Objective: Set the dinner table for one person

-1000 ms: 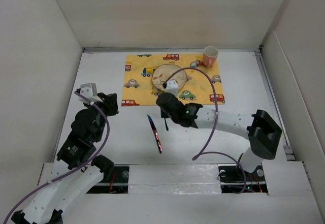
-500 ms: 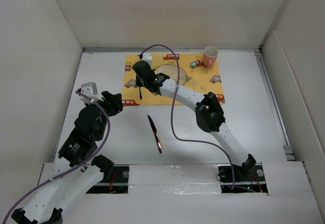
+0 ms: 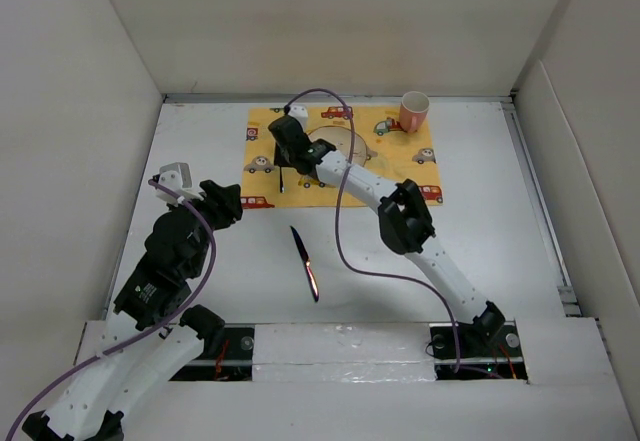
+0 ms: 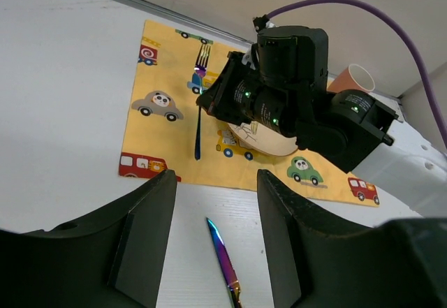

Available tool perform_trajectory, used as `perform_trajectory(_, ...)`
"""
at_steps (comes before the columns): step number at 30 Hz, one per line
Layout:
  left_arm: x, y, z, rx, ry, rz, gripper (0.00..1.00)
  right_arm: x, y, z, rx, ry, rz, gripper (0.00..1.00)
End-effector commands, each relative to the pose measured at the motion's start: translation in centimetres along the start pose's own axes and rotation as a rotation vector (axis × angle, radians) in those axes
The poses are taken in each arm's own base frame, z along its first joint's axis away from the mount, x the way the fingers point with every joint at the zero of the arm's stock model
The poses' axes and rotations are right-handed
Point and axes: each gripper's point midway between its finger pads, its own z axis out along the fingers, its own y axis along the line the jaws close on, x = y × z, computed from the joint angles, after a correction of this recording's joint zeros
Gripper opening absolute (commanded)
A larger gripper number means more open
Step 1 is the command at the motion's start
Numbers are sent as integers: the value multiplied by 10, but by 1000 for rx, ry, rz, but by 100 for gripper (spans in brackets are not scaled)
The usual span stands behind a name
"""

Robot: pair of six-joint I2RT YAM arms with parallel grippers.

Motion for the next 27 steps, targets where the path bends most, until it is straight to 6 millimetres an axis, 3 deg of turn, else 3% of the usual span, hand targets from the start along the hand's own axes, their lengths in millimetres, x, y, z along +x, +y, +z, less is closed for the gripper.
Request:
perform_trajectory(1,-16,-8,-1,26,-41,-18,47,-27,11,2,-55,-57,79,0)
perform_trajectory(8,-16,-8,-1,25,-41,-15,47,-18,-1,16,-47,-34,98,0)
perform_trajectory(14,-16,-7,-1,23,-42,-13,47,3,-2,25,-61,13,97,0)
perform_trajectory(19,-15,-8,-1,25,-42,-12,47,-2,-6,28,-59,0,109,13)
perform_trajectory(21,-13,-7,0,22,-34,-6,47,-7,-2,25,-72,-8,110,26)
perform_trajectory(25,-14,-8,0,23,-36,-6,47,-16,-2,15,-74,-23,111,37)
perform_trajectory(26,-13,-7,1,20,-33,-4,46,-43,8,-2,-110,-78,126,42)
perform_trajectory(27,-12,-6,1,18,-29,0,46,-46,13,-10,-119,-88,124,44)
